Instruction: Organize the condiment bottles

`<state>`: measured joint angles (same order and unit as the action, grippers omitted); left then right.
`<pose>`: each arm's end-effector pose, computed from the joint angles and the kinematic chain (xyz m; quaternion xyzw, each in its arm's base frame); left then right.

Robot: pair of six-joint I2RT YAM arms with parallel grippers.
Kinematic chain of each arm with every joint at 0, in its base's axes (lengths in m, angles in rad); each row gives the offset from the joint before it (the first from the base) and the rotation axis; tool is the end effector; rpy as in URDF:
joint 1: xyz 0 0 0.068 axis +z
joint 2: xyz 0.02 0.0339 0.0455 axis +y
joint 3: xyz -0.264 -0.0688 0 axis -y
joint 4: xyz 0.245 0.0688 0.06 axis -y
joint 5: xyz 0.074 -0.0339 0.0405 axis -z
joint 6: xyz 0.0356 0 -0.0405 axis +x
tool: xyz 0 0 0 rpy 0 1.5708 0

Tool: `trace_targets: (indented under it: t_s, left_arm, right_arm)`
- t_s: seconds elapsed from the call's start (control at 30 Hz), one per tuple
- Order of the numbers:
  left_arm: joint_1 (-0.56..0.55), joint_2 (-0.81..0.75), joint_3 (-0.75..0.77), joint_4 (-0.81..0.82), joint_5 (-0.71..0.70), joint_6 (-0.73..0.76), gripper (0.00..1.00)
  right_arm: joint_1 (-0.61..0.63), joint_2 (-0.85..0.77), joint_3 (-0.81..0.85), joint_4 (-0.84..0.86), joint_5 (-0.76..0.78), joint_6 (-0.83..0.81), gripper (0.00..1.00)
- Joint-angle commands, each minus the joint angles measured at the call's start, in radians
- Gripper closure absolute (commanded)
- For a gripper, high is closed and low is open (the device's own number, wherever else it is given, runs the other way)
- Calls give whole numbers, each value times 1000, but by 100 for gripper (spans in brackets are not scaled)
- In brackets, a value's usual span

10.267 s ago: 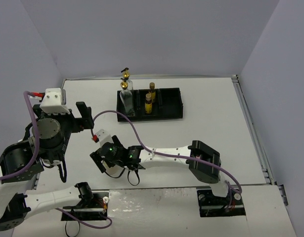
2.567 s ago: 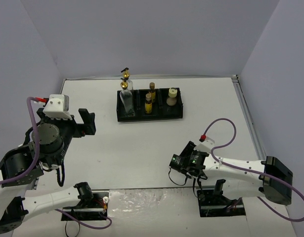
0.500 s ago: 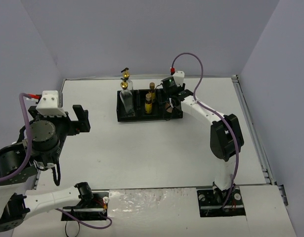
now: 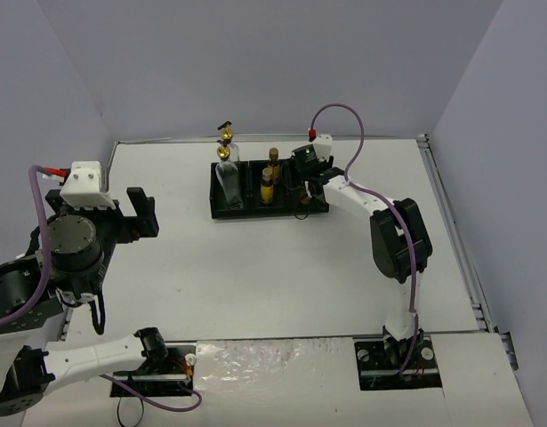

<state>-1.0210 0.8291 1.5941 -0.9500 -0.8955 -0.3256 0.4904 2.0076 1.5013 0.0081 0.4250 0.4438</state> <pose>0.0610 -0.0464 0.5034 -0.0237 0.7463 -0.0986 0.6579 0.4202 0.2077 0.2355 0.0882 0.8426 0.0630 0.5276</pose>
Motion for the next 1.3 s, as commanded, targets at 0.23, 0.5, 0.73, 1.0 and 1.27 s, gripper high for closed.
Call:
trace_targets:
  t_s: [0.23,0.5,0.73,1.0,1.27]
  left_arm:
    - [-2,26,47,5,-21,16,8]
    - [-2,21,50,2,-20,10,8]
    - [-2,22,46,4,-17,8,8]
    - [-2,27,46,12,-16,7,8]
    - [-2,29,26,28,-3,-9,8]
  right_arm:
    - [-9,-5,-29,128,11,-16,97]
    - [-8,-11,-27,105,14,-10,48]
    - [-7,-30,-20,76,25,-17,24]
    - [10,-117,-8,21,24,-3,22]
    - [31,-265,-23,-65,32,3,21]
